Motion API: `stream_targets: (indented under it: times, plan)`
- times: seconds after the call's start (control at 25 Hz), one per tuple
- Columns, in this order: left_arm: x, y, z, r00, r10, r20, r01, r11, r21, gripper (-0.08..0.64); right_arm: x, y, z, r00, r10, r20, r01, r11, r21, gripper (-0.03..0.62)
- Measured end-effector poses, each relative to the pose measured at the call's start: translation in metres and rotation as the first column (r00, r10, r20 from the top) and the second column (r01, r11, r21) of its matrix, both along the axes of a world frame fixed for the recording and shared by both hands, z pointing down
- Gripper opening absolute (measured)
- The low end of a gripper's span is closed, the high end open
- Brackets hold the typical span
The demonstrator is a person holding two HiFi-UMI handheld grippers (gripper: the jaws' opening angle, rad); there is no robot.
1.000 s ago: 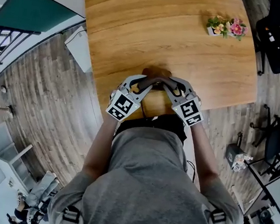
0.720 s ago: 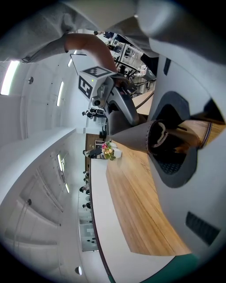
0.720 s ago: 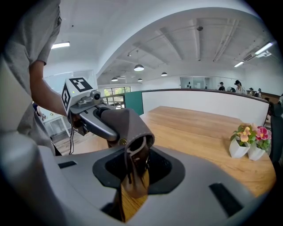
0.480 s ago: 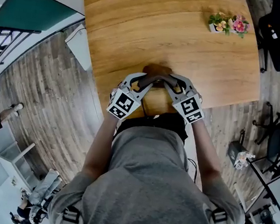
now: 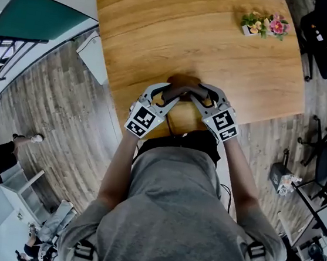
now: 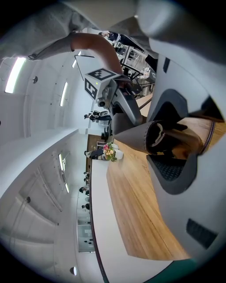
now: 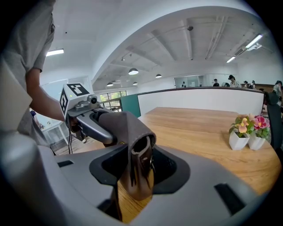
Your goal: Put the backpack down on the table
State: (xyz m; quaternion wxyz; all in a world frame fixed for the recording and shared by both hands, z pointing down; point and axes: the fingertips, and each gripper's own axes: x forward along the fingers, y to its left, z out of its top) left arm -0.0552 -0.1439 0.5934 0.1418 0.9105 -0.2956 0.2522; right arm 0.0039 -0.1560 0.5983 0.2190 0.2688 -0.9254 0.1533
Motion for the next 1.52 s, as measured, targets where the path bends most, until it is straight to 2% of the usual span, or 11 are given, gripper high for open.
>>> stream_targets:
  times: [0.48,1.0,1.2,1.36,1.52]
  plan:
    - [-0.008,0.001,-0.012,0.999,-0.046,-0.022,0.046,0.998,0.037,0.238,0.011,-0.005,-0.015,0.996,0.086,0.013,-0.087,0.996,0.029,0.221]
    - [-0.027,0.014,-0.029,0.996,-0.085,-0.030,0.087,0.993,0.080,0.241,0.027,0.011,-0.029,0.987,0.155,-0.039,-0.152,0.987,0.057,0.230]
    - [-0.032,0.024,-0.030,0.992,-0.115,-0.048,0.118,0.991,0.070,0.241,0.037,0.023,-0.034,0.983,0.180,-0.045,-0.177,0.982,0.065,0.228]
    - [-0.037,0.037,-0.035,0.991,-0.124,-0.046,0.127,0.989,0.075,0.239,0.038,0.041,-0.032,0.983,0.178,-0.043,-0.175,0.983,0.057,0.198]
    - [-0.040,0.045,-0.043,0.989,-0.133,-0.065,0.137,0.988,0.064,0.229,0.029,0.054,-0.036,0.991,0.131,-0.033,-0.128,0.988,0.087,0.103]
